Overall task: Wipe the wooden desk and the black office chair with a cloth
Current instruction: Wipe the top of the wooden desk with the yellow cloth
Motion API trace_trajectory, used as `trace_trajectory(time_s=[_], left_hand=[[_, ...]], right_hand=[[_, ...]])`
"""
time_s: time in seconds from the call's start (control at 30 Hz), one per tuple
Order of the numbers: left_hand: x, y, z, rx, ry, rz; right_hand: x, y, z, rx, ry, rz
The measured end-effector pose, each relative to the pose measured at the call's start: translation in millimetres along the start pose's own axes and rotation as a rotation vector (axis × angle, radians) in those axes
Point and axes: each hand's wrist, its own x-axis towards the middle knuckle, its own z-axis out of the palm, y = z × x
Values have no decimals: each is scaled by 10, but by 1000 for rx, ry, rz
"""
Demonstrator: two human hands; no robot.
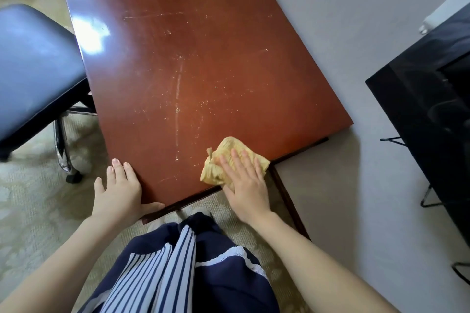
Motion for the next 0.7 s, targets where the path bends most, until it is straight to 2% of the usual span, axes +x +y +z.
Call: trace_trajectory(time_s=[0.1,0.17,0.33,0.5,0.6,0.7], left_hand=[[-3,-6,-5,15,1,6],[-1,-13,-8,29,1,7],[25,1,-24,-7,-25,1],[50,-13,-20,-61,-35,15],[58,-33,-36,-74,-43,26],[52,-32,-47,-68,-59,40]], right_hand=[[-195,66,-2,12,20,-96],[-250,226,-73,-6,57,-68],[-151,881,-366,-106,44,240],[266,1450,-739,-43,-34,532],[567,1585,-889,17,-114,647],[788,1471,-877,92,-79,772]])
